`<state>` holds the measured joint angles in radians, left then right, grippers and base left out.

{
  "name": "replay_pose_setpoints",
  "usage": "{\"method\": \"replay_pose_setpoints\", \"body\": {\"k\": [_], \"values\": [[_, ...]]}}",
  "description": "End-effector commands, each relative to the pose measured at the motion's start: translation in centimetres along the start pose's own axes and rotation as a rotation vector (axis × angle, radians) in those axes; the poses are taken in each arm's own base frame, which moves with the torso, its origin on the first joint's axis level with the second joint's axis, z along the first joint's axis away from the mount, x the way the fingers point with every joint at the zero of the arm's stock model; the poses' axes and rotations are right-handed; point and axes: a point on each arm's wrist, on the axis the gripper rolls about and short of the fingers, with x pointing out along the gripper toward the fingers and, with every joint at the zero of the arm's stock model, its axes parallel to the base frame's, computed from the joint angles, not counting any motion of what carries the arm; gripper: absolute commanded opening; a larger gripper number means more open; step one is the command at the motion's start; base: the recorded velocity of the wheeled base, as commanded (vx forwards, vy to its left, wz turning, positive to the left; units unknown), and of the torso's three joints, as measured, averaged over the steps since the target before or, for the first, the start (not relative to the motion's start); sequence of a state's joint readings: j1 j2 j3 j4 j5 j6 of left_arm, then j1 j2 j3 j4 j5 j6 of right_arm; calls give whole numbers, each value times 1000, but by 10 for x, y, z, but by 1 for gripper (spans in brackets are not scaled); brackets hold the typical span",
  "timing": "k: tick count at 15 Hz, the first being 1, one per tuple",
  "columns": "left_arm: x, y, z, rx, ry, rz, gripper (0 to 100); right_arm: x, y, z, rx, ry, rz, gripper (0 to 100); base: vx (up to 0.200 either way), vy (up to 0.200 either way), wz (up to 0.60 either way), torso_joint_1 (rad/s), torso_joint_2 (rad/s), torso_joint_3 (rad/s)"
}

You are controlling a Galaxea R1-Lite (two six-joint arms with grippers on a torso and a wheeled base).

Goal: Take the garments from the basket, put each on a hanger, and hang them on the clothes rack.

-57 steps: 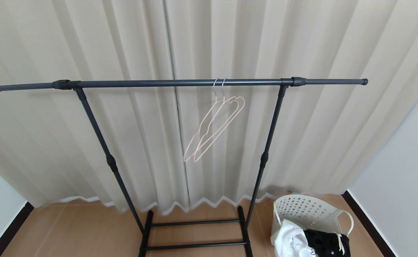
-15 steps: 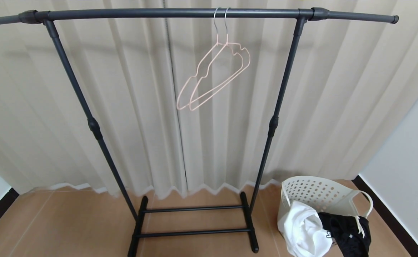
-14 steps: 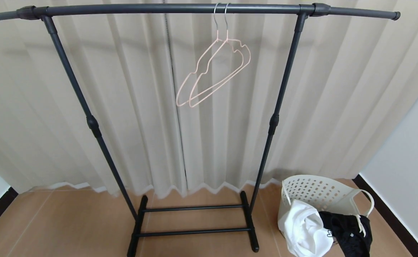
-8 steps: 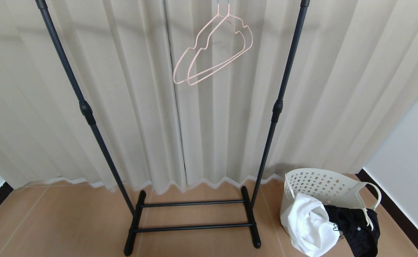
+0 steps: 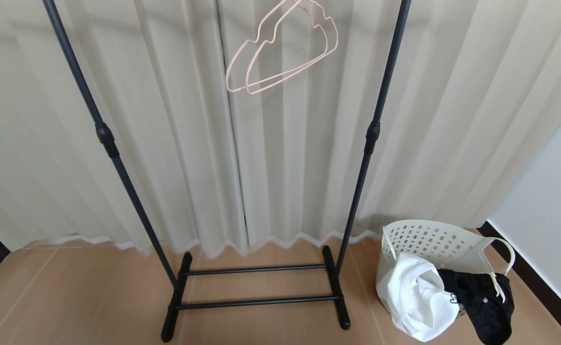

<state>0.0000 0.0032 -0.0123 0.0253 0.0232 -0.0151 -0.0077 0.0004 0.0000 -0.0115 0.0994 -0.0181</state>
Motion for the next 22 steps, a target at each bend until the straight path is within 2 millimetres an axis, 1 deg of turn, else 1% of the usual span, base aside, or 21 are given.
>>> {"method": "replay_pose_setpoints", "body": {"k": [1, 3, 4, 8, 11, 12, 14, 22], "values": [[0, 0, 0, 1, 2, 0, 100, 0, 0, 0, 0, -1, 0, 100, 0, 0, -600, -2, 12, 7], [0, 0, 0, 1, 2, 0, 100, 0, 0, 0, 0, -1, 2, 100, 0, 0, -600, 7, 5, 2], [0, 0, 0, 1, 2, 0, 100, 0, 0, 0, -2, -1, 2, 100, 0, -200, -600, -2, 7, 7], [0, 0, 0, 0, 2, 0, 100, 0, 0, 0, 0, -1, 2, 100, 0, -200, 0, -1, 1, 2], [0, 0, 0, 0, 2, 1, 100, 0, 0, 0, 0, -1, 2, 100, 0, 0, 0, 0, 0, 0], [0, 0, 0, 0, 2, 1, 100, 0, 0, 0, 0, -1, 2, 100, 200, 0, 0, 2, 2, 2], [0, 0, 0, 0, 2, 1, 100, 0, 0, 0, 0, -1, 2, 100, 200, 200, 0, -5, 5, 0], [0, 0, 0, -9, -1, 12, 100, 0, 0, 0, 0, -1, 0, 100, 0, 0, 0, 0, 0, 0]]}}
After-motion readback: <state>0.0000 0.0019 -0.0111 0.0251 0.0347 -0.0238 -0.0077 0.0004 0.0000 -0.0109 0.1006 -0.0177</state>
